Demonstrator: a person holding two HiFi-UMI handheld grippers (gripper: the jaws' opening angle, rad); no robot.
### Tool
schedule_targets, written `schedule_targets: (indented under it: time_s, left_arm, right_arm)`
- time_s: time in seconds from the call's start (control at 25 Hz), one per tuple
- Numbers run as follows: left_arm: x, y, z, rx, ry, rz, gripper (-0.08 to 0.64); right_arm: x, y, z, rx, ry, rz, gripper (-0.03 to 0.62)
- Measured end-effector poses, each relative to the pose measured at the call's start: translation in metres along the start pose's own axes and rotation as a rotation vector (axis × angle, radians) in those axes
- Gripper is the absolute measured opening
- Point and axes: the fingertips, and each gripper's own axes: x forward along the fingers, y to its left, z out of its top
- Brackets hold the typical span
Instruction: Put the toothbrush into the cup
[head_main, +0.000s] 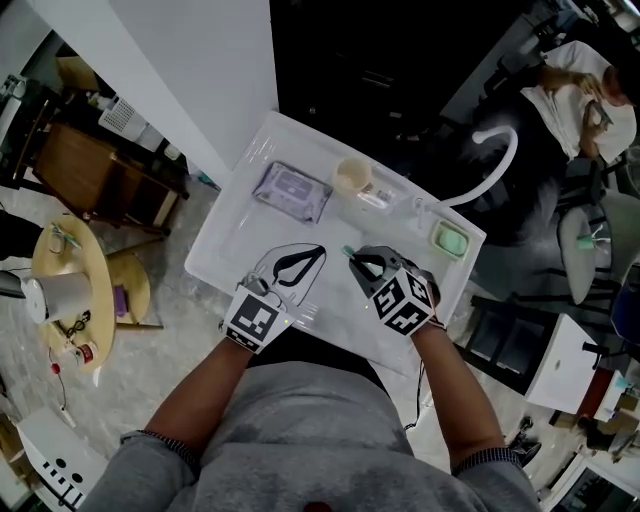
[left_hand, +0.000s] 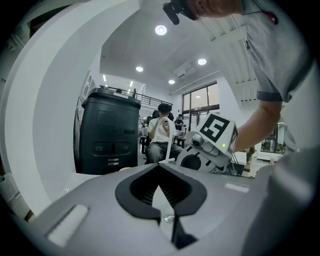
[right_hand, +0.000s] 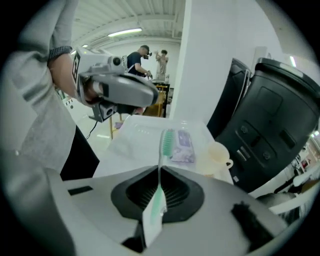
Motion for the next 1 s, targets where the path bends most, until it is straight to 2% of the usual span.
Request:
schedule_targets:
  time_s: [0.24, 0.36, 0.64, 0.8, 1.0]
  left_arm:
    - [0.003, 0.001, 0.012, -0.009, -0.012, -0.005, 0.008]
    - [0.006, 0.001, 0.021, -0.011, -0.025, -0.009, 0.008]
    - [0.017, -0.004, 0.04, -0.01, -0.057, -0.015, 0.008]
    - [0.023, -0.005, 0.05, 0.011, -0.082, -0.021, 0.008]
    - [0.034, -0.008, 0.062, 0.024, -0.095, -0.018, 0.008]
  right_arm:
    - [-0.034, -0.018, 0.033, 0.233, -0.245, -0.07, 0.028]
    - [-0.054, -0.026, 0.048, 0.297, -0.37, -0.119, 0.028]
    - [-0.091, -0.043, 0.057, 0.383, -0.609, -0.226, 0.028]
    - [-0.107, -0.049, 0.059, 0.391, -0.662, -0.279, 0.028]
    - [-0.123, -0.059, 0.059, 0.402, -0.712, -0.302, 0.028]
